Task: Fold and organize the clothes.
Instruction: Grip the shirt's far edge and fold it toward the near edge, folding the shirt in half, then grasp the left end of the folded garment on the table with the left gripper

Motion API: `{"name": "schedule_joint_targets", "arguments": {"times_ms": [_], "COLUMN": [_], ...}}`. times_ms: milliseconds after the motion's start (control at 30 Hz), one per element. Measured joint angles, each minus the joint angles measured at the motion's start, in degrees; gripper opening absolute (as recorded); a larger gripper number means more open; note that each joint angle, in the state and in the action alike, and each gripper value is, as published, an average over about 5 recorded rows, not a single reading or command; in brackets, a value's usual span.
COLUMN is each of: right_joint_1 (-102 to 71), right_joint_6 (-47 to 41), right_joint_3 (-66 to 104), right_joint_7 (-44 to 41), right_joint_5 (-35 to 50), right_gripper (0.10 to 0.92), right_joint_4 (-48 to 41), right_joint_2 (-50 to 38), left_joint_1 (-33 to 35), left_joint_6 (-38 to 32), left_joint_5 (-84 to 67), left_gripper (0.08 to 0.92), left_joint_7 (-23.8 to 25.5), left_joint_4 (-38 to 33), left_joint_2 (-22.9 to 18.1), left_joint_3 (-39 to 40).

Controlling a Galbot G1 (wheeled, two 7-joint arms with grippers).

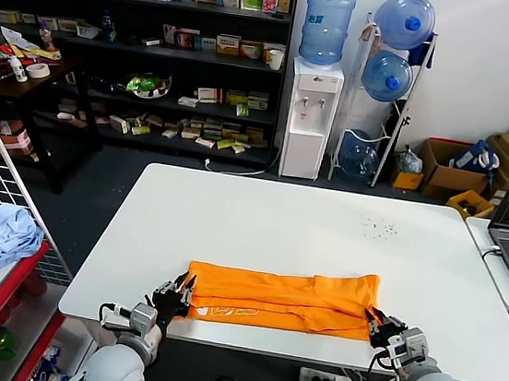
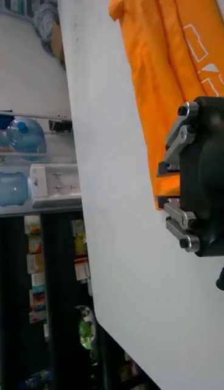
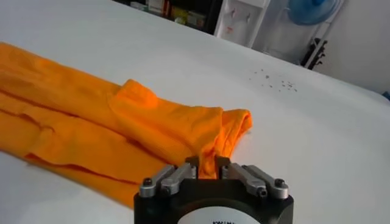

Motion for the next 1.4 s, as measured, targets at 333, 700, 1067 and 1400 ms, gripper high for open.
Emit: {"name": "schedule_joint_targets", "arguments": {"times_ms": [333,700,1067,1400], "right_joint_1": [-0.8,-1.8,-2.2,-2.4], "right_joint_6": [-0.5,-0.7,-0.7,2.2], "right_joint_3": [-0.3,-0.2,0.3,1.3], "right_joint_7": [0.2,0.6,0.8,1.8], "right_joint_5": [0.3,0.4,0.2,0.6], "right_gripper": [0.656,0.822,0.823,0.823], "right_joint_4": [0.6,1.4,2.0,4.1], "right_joint_2": [-0.2,0.4,0.2,0.1], "left_joint_1": [3.2,2.0,0.0,0.0], "left_joint_6": [1.3,4.9,5.4,5.3], "left_joint_5": [-3.6,-13.9,-17.8,-19.1], "left_gripper": [0.647,0.822,0.594,0.300], "left_joint_7": [-1.1,-1.7,-1.4,-0.9], "left_joint_4": [-2.7,-0.9,3.0,3.6], "left_joint_2": [-0.1,-1.9,-2.9,-2.7], "left_joint_3": [-2.8,-3.5,-4.3,-4.6]}}
